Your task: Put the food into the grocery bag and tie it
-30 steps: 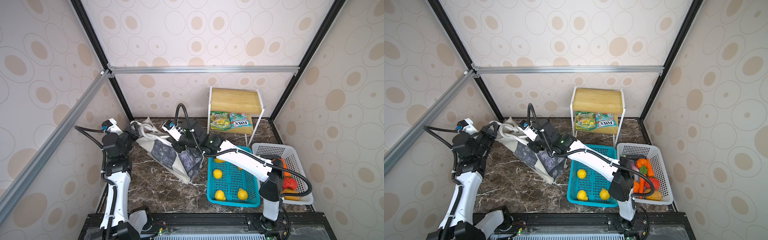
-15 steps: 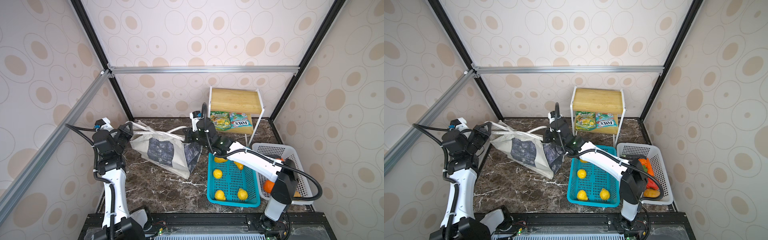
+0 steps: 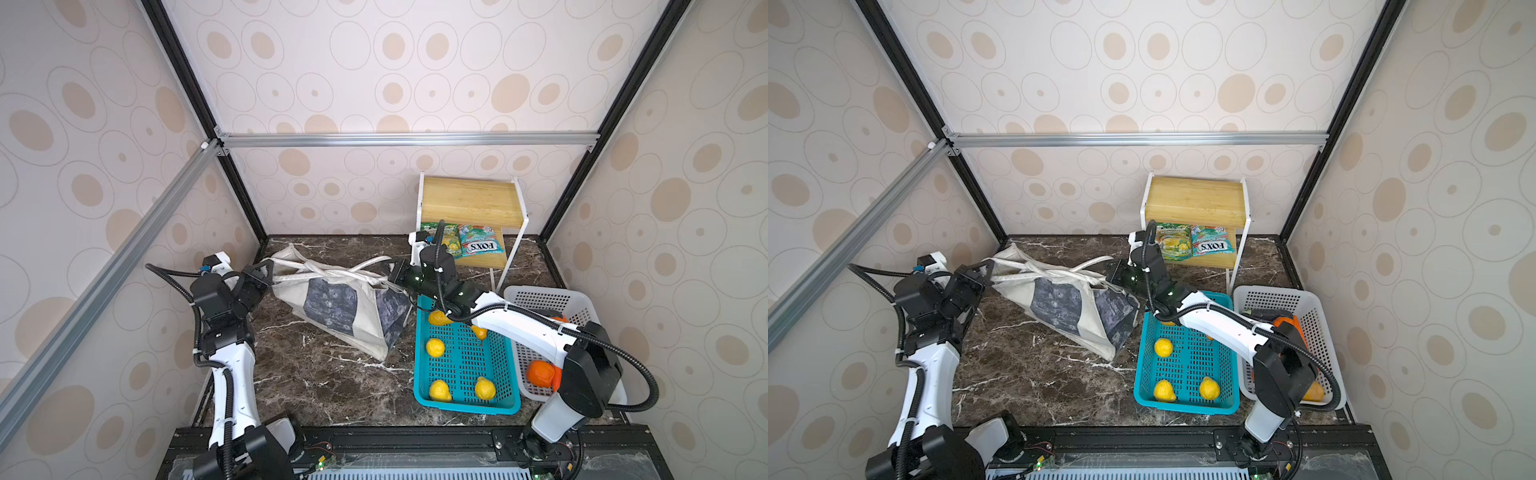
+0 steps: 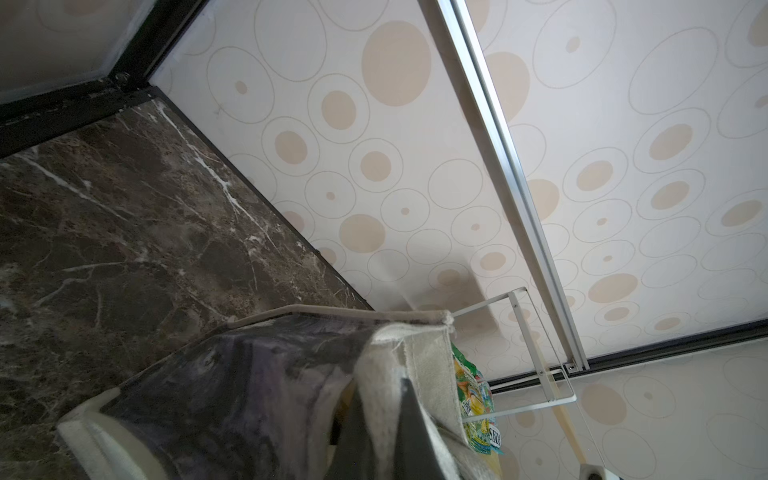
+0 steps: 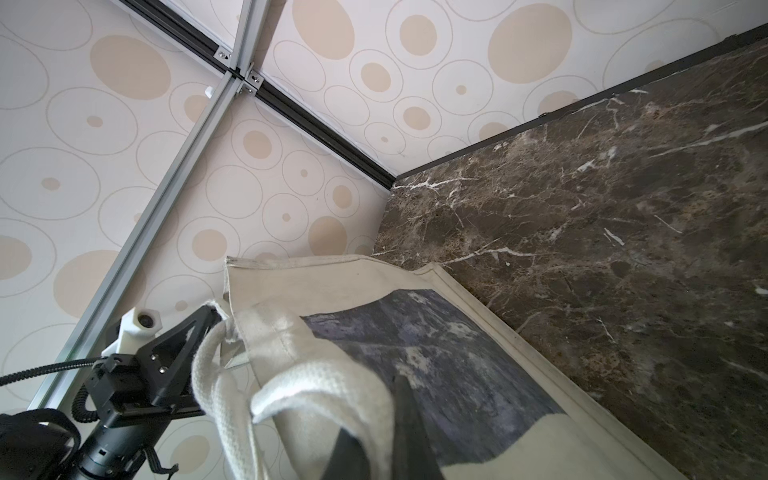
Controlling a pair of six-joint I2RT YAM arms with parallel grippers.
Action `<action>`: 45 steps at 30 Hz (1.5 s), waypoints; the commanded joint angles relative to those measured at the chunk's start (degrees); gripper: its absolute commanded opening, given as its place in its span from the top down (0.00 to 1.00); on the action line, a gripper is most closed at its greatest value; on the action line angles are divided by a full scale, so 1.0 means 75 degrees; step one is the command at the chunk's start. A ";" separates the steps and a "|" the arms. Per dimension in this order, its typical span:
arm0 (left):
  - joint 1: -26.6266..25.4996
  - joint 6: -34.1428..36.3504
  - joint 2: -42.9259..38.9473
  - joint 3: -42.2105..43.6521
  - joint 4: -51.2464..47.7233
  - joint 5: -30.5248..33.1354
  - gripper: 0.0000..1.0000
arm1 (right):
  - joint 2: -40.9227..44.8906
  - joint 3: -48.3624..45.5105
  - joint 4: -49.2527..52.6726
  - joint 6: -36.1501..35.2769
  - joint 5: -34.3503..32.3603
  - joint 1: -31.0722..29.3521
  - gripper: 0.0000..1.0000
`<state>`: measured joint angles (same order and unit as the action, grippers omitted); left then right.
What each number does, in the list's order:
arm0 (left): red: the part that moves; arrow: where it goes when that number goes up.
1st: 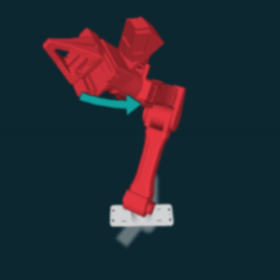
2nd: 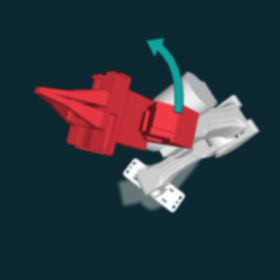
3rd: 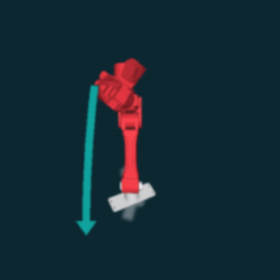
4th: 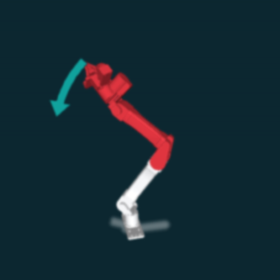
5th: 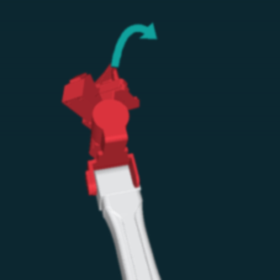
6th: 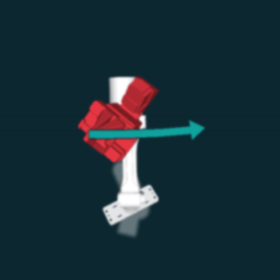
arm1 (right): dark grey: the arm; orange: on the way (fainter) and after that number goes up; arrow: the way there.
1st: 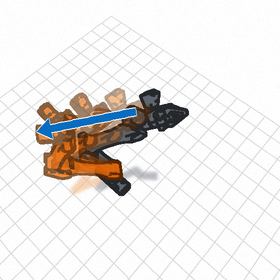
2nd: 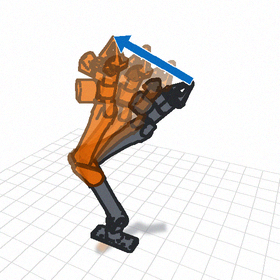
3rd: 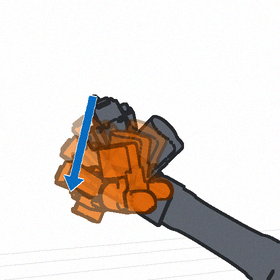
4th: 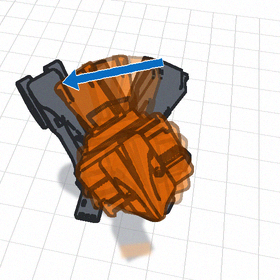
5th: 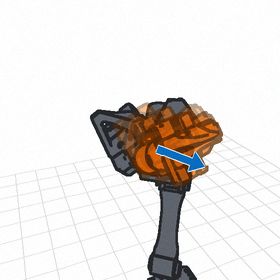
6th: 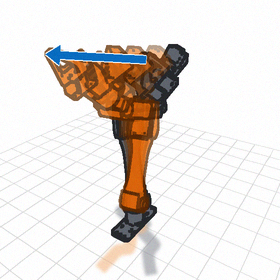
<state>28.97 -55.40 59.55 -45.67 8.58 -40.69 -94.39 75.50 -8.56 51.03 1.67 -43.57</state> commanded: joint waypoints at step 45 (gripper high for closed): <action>-0.1988 0.0994 0.1647 -0.0488 0.1943 0.2709 0.96 | -0.2348 0.4630 0.2291 -0.4625 -0.2467 -0.0539 0.88</action>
<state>13.98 -50.15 73.82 -49.76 24.14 -19.38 -115.48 113.08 12.62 19.57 -20.43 -46.44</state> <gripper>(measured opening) 0.080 0.104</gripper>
